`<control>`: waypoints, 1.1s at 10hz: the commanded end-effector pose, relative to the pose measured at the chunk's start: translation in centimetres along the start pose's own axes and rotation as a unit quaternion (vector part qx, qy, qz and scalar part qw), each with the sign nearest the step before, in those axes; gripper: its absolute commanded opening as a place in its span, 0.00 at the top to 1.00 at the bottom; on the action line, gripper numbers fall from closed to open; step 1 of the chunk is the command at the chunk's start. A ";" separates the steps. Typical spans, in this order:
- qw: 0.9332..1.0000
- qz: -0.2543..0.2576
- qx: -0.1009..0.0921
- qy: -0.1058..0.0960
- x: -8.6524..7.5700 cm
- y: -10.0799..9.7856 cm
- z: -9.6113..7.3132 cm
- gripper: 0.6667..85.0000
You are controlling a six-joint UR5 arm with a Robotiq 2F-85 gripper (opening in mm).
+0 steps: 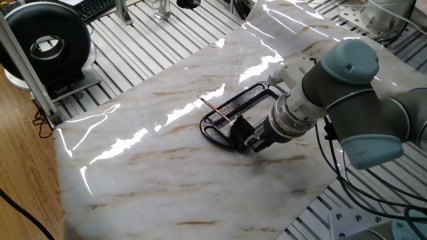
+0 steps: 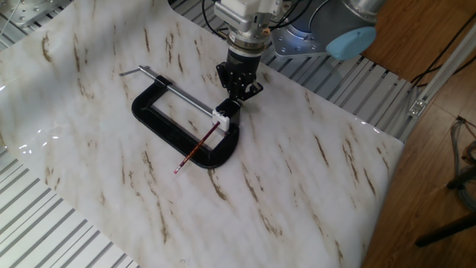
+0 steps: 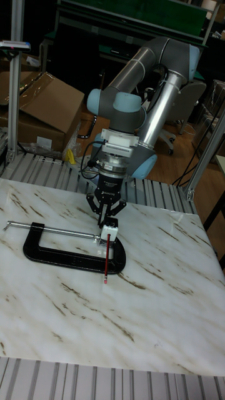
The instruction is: Sharpen the pencil with a pencil sharpener
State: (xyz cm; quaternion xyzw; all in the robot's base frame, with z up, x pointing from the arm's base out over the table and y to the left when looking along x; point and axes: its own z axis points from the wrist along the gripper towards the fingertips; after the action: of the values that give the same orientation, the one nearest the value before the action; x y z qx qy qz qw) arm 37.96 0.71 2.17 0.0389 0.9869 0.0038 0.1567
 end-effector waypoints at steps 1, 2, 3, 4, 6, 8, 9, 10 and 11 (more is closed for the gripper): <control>1.000 0.001 0.010 0.002 -0.2 -0.3 -0.4 0.96; 1.000 0.001 0.013 0.004 -0.3 -0.3 -0.5 0.96; 1.000 0.002 0.014 0.006 -0.3 -0.2 -0.7 0.97; 1.000 0.005 0.015 0.009 -0.4 -0.1 -0.8 0.97; 1.000 0.010 0.021 0.013 -0.6 0.3 -1.2 0.98; 0.999 0.014 0.027 0.017 -1.0 0.7 -1.7 1.00; 0.999 0.015 0.027 0.018 -1.1 0.8 -1.8 0.99; 0.999 0.016 0.020 0.019 -1.4 0.7 -2.0 0.98; 0.999 0.016 0.016 0.024 -1.5 0.4 -2.3 0.98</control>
State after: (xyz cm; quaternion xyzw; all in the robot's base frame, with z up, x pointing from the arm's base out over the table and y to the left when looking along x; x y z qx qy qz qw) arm 38.35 0.95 3.94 0.0514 0.9889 -0.0189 0.1382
